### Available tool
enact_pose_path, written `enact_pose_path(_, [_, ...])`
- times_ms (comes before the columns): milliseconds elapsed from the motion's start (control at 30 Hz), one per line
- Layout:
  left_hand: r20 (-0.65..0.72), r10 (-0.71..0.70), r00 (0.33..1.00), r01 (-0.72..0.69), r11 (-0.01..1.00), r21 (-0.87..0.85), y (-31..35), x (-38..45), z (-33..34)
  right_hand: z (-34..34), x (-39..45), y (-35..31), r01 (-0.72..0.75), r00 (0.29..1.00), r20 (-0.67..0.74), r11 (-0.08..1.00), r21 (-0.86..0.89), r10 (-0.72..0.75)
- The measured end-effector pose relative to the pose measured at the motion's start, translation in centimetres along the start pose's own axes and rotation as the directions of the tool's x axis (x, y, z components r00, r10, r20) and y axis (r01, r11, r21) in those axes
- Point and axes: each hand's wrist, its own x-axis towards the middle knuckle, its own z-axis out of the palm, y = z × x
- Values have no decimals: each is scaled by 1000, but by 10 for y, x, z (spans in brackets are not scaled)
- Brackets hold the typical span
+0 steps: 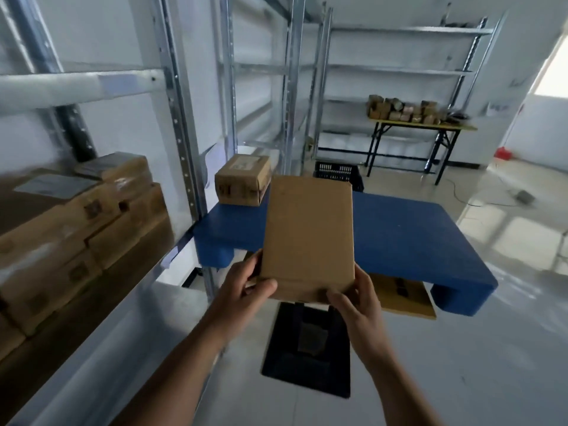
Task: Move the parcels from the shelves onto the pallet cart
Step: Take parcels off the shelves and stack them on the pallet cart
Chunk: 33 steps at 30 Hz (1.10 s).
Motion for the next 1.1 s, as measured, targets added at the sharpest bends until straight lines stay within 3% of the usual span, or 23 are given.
enact_pose_path(300, [-26, -36, 999, 40, 985, 170, -1, 170, 36, -41, 157, 12, -24, 999, 30, 997, -72, 26])
enact_pose_path(700, [-14, -125, 992, 124, 948, 294, -42, 307, 11, -4, 285, 41, -65, 998, -5, 989, -132, 65])
enact_pose_path(767, [-15, -76, 997, 75, 901, 428, -40, 333, -3, 4, 307, 41, -86, 996, -26, 985, -151, 83])
enact_pose_path(867, [-36, 52, 998, -14, 741, 671, -32, 374, -29, 17, 344, 40, -111, 993, -51, 977, -181, 103])
enact_pose_path(1100, [100, -71, 993, -43, 563, 825, -35, 438, -69, 53, 404, 51, -173, 985, -62, 941, -291, 162])
